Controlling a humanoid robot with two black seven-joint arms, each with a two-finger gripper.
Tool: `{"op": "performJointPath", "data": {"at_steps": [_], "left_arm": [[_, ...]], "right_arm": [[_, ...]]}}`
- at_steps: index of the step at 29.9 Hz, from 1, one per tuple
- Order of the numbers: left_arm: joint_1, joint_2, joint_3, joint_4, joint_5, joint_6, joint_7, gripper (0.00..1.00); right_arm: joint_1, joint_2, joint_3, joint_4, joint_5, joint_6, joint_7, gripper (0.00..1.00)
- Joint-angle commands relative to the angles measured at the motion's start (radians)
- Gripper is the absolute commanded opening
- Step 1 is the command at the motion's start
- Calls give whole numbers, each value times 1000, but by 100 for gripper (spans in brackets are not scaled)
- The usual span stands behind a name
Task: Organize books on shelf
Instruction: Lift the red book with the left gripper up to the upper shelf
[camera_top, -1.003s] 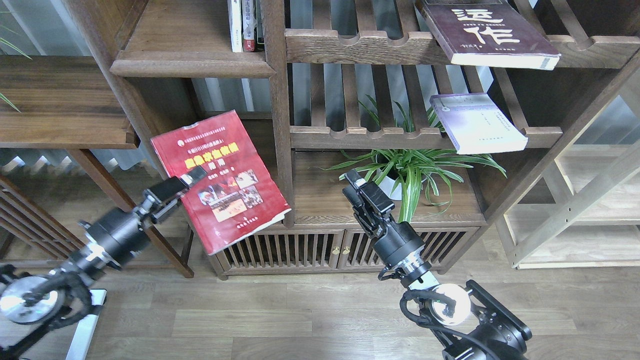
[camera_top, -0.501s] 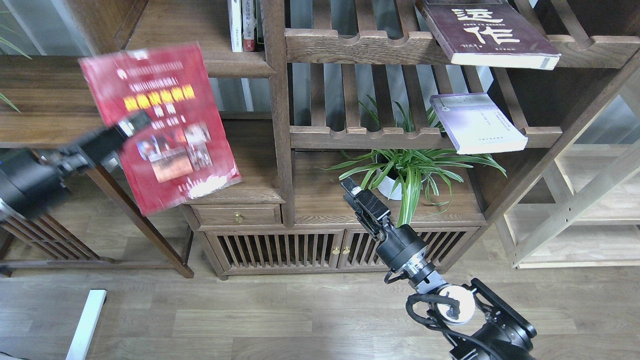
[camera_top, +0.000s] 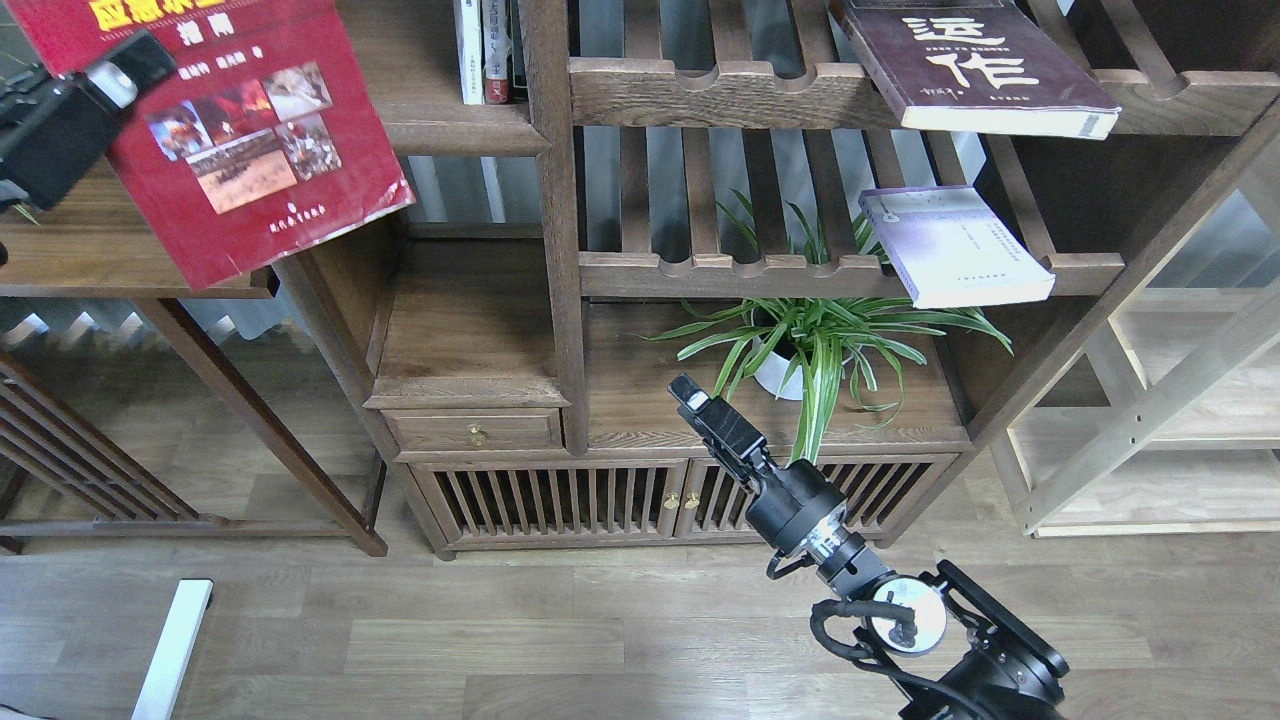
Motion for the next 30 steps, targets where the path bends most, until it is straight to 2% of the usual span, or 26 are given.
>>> {"op": "performJointPath", "data": {"at_steps": [1, 4, 8, 11, 17, 23, 26, 30], "left_arm": [[-1, -32, -24, 0, 17, 0, -4, 0], [-1, -78, -45, 0, 58, 0, -14, 0], [-16, -161, -80, 2, 138, 148, -16, 0], [-23, -181, -90, 5, 164, 217, -14, 0], [-65, -183, -76, 11, 195, 289, -1, 0], [-145, -184, -44, 10, 258, 442, 21, 0], [-170, -183, -36, 20, 305, 466, 25, 0], [-245, -184, 4, 57, 342, 466, 67, 0]], "right_arm": [[1, 5, 2, -1, -1, 0, 0, 68], [1, 6, 2, -8, -1, 0, 2, 68], [4, 8, 3, -11, -2, 0, 2, 68], [24, 11, 3, -11, -1, 0, 2, 68], [44, 14, 0, -11, -2, 0, 2, 68], [44, 23, 0, -11, -2, 0, 2, 68], [44, 23, 0, -11, -2, 0, 3, 68], [44, 23, 3, -11, -1, 0, 6, 68]]}}
